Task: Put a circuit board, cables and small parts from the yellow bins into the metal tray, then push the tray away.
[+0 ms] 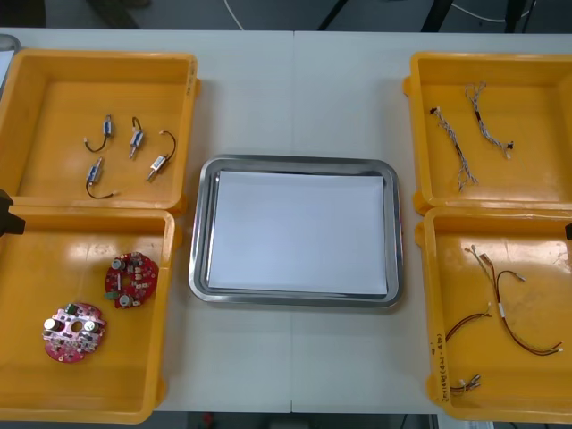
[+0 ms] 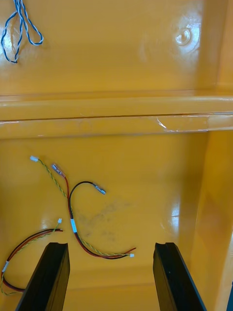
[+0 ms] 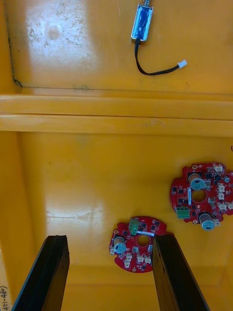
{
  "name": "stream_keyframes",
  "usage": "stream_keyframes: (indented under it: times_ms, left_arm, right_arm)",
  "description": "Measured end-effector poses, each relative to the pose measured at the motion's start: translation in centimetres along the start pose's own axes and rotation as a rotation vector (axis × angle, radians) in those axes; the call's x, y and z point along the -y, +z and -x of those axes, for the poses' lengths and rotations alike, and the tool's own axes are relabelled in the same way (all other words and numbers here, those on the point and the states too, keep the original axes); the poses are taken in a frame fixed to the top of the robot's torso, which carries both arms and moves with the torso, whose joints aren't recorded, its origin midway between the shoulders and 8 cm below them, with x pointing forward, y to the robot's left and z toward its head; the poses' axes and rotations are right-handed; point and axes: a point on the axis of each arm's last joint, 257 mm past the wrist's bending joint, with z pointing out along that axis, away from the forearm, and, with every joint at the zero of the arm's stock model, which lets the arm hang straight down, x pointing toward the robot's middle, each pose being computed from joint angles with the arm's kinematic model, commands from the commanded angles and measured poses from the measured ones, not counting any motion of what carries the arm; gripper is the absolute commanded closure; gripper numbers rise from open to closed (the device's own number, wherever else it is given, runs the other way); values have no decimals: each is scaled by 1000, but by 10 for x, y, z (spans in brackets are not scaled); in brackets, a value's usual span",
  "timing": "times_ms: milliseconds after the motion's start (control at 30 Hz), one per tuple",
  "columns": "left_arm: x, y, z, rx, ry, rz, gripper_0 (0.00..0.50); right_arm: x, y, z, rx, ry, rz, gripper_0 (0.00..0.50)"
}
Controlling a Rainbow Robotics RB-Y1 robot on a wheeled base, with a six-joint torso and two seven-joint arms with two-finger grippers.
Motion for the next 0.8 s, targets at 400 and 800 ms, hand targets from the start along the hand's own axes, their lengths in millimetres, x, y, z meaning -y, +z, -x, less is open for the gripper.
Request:
stream_keyframes:
  times_ms: [400, 800]
  left_arm:
    - [0, 0, 0, 0, 0, 0, 0]
    - [0, 0, 0, 0, 0, 0, 0]
  right_arm:
    - [0, 0, 0, 0, 0, 0, 0]
    - [0, 0, 0, 0, 0, 0, 0]
